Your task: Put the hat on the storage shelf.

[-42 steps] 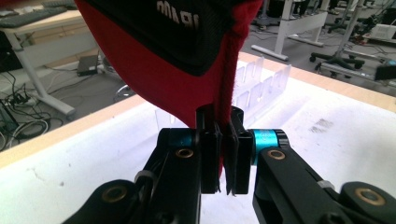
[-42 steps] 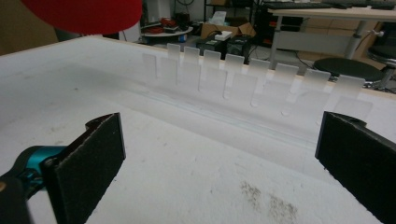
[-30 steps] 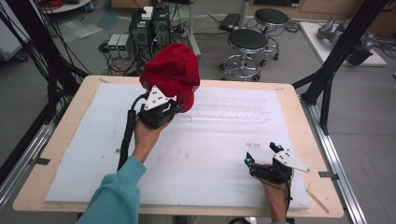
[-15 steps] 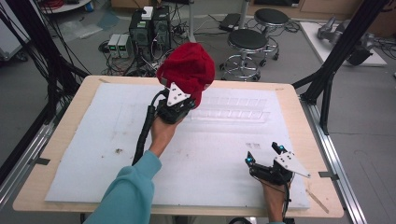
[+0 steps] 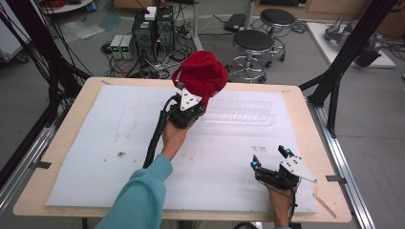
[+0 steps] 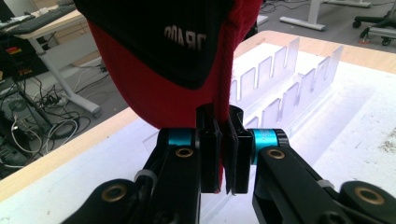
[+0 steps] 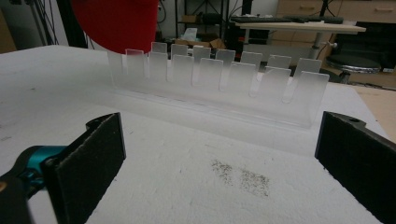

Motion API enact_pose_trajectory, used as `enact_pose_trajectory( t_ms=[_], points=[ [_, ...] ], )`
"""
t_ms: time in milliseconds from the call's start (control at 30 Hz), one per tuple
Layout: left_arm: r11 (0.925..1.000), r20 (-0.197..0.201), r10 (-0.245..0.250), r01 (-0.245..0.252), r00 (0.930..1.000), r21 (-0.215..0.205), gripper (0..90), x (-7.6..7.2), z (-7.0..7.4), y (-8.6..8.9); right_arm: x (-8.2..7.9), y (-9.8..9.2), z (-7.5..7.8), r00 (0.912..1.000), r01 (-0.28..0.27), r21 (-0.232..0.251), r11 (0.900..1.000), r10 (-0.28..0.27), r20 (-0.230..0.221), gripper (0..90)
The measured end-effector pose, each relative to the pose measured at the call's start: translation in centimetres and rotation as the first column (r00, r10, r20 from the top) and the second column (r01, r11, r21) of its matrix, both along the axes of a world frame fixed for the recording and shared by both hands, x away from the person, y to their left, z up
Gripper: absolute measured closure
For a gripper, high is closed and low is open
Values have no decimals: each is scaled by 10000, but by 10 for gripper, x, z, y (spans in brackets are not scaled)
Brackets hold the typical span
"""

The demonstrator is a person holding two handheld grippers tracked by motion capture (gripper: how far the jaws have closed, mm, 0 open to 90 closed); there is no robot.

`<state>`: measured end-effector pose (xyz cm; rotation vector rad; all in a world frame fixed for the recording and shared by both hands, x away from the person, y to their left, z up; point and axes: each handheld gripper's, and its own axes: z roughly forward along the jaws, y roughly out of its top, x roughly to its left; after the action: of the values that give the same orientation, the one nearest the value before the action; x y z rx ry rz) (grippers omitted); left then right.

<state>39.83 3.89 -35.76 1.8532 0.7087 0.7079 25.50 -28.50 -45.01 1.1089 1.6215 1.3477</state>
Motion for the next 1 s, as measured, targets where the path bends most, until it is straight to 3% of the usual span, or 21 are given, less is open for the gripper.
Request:
enact_pose_trajectory(
  t_ms=[200, 667, 1000],
  points=[
    [10000, -307, -6, 3, 9995, -89, 855, 1, -7, 0, -1, 0, 0, 10000, 39, 65, 10000, -39, -25, 6],
    [9998, -251, 80, -84, 9997, -156, 856, -7, -25, 2, -1, 0, 0, 10000, 68, 119, 9999, -68, 20, 6],
    [9997, -479, 29, -40, 9988, -231, 849, -12, -30, 6, -2, 0, 0, 9999, 119, 94, 9999, -120, 63, 6]
  ],
)
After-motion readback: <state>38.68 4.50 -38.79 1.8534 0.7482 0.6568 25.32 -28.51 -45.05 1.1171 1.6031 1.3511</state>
